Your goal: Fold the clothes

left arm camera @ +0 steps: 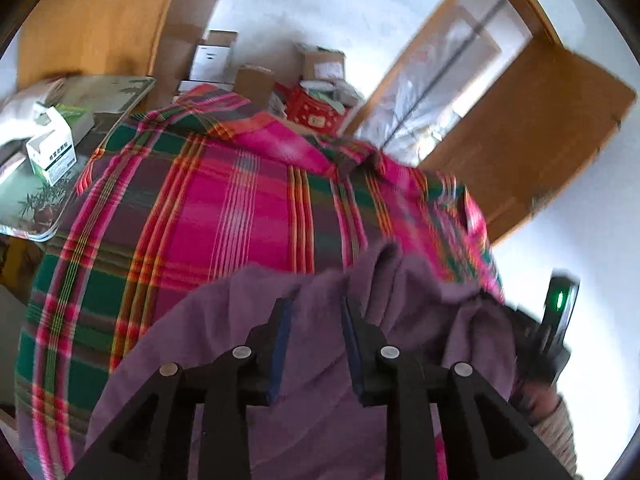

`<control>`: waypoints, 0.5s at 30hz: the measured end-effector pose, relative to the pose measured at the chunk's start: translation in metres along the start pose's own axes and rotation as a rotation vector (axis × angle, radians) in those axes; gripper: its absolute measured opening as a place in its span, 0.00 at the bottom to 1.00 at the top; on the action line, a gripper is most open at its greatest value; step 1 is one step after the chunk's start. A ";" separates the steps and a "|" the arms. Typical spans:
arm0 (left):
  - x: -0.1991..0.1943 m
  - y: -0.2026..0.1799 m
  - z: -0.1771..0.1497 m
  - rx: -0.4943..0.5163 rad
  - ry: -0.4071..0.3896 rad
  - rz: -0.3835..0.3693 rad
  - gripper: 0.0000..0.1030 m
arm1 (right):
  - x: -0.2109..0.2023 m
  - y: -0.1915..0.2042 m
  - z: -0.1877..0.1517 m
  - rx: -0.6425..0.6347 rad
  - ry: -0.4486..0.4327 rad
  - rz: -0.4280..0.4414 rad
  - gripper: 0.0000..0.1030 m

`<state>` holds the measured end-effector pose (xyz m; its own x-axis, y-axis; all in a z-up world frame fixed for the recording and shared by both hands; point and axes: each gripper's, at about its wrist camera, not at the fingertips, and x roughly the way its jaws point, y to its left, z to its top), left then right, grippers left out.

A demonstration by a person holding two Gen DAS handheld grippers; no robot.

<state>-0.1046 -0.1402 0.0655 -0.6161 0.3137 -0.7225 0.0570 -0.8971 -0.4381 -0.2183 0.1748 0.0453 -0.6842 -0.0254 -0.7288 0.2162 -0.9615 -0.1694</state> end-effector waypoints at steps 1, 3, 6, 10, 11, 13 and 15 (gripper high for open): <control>0.000 -0.003 -0.006 0.035 0.012 0.007 0.25 | -0.002 0.000 -0.001 0.003 0.001 0.001 0.03; -0.002 -0.013 -0.017 0.116 0.014 0.044 0.25 | -0.009 -0.002 -0.004 0.013 -0.007 -0.005 0.04; -0.005 -0.027 -0.033 0.218 0.010 0.066 0.25 | -0.022 -0.005 -0.008 0.032 -0.024 -0.010 0.07; -0.004 -0.041 -0.049 0.296 0.008 0.114 0.26 | -0.043 -0.009 -0.012 0.061 -0.055 -0.004 0.19; -0.002 -0.044 -0.053 0.317 0.006 0.138 0.26 | -0.050 -0.009 -0.013 0.064 -0.067 0.002 0.22; 0.001 -0.049 -0.060 0.356 0.001 0.160 0.26 | -0.062 -0.006 -0.017 0.069 -0.086 0.017 0.26; 0.005 -0.050 -0.063 0.365 0.007 0.169 0.26 | -0.073 -0.002 -0.021 0.071 -0.102 0.034 0.26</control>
<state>-0.0613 -0.0747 0.0500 -0.6167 0.1536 -0.7721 -0.1266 -0.9874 -0.0952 -0.1544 0.1846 0.0851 -0.7455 -0.0820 -0.6615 0.1924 -0.9766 -0.0958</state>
